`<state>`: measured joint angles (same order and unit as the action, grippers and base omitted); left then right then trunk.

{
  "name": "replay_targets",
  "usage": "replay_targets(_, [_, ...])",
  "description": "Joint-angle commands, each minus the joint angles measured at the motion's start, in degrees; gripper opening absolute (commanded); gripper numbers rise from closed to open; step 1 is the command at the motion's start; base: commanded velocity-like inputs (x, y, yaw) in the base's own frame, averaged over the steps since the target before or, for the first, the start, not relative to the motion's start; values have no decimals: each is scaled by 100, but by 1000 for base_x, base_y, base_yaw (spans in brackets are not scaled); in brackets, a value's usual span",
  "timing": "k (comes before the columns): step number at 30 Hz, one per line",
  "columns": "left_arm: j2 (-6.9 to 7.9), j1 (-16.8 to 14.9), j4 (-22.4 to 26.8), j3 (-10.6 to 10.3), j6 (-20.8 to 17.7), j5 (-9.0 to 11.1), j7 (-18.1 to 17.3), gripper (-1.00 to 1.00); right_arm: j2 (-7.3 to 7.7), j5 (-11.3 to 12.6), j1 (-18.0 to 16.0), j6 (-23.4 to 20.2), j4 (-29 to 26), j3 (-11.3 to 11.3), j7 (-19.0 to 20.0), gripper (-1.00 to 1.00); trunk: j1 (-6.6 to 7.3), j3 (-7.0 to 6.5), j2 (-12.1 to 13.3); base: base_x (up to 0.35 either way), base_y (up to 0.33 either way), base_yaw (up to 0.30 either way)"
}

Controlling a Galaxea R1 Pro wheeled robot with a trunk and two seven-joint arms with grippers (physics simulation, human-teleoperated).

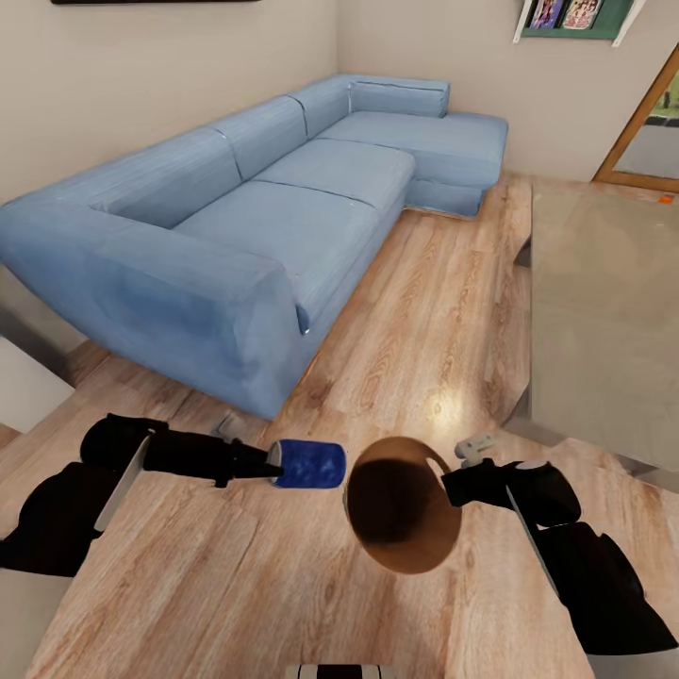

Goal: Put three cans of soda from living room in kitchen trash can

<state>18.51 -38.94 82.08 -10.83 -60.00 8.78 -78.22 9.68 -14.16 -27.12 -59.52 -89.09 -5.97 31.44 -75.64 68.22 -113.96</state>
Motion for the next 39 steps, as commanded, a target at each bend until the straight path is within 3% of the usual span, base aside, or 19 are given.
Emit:
replay_targets(1, [-65, 0, 18, -2, 0, -11, 1, -100, -35, 211, -4, -48, 1, -22, 28, -100, 0, 0, 0, 0, 0, 0])
replay_targets(2, [-206, 0, 44, -10, 0, -10, 0, -100, -101, 191, -10, -48, 6, -52, 25, -100, 0, 0, 0, 0, 0, 0])
replay_targets(7, [-589, 1, 89, -48, 0, -35, 9, -100, -270, -66, -23, -48, 12, -95, 27, -100, 0, 0, 0, 0, 0, 0])
replay_targets(11, [-1006, 1, 110, -71, 0, -110, 69, -100, -605, -490, -30, -48, 14, -118, 29, -100, 0, 0, 0, 0, 0, 0])
replay_targets(14, [-1128, 1, 115, -70, 0, -164, 191, -100, -731, -621, -36, -48, 14, -121, 29, -100, 0, 0, 0, 0, 0, 0])
replay_targets(15, [-1207, 6, 121, -74, 0, -251, 412, -100, -804, -681, -38, -48, 11, -122, 29, -100, 0, 0, 0, 0, 0, 0])
replay_targets(18, [-1239, 16, 121, -84, 0, -363, 569, -100, -833, -707, -38, -48, 9, -123, 29, -100, 0, 0, 0, 0, 0, 0])
replay_targets(23, [-1252, 41, 127, -308, 0, -926, 672, -100, -855, -845, -39, -48, 6, -122, 29, -100, 0, 0, 0, 0, 0, 0])
replay_targets(25, [-1251, 47, 130, -339, 0, -1010, 680, -100, -856, -869, -39, -48, 10, -118, 29, -100, 0, 0, 0, 0, 0, 0])
replay_targets(31, [-1252, 54, 144, -428, 0, -1097, 690, -100, -862, -892, -46, -48, 11, -117, 29, -100, 0, 0, 0, 0, 0, 0])
replay_targets(36, [-1267, 61, 150, -753, 0, -1127, 727, -100, -874, -896, -47, -48, 14, -119, 29, -100, 0, 0, 0, 0, 0, 0])
replay_targets(39, [-1300, 67, 150, -828, 0, -1137, 780, -100, -936, -936, -48, -48, 14, -122, 29, -100, 0, 0, 0, 0, 0, 0])
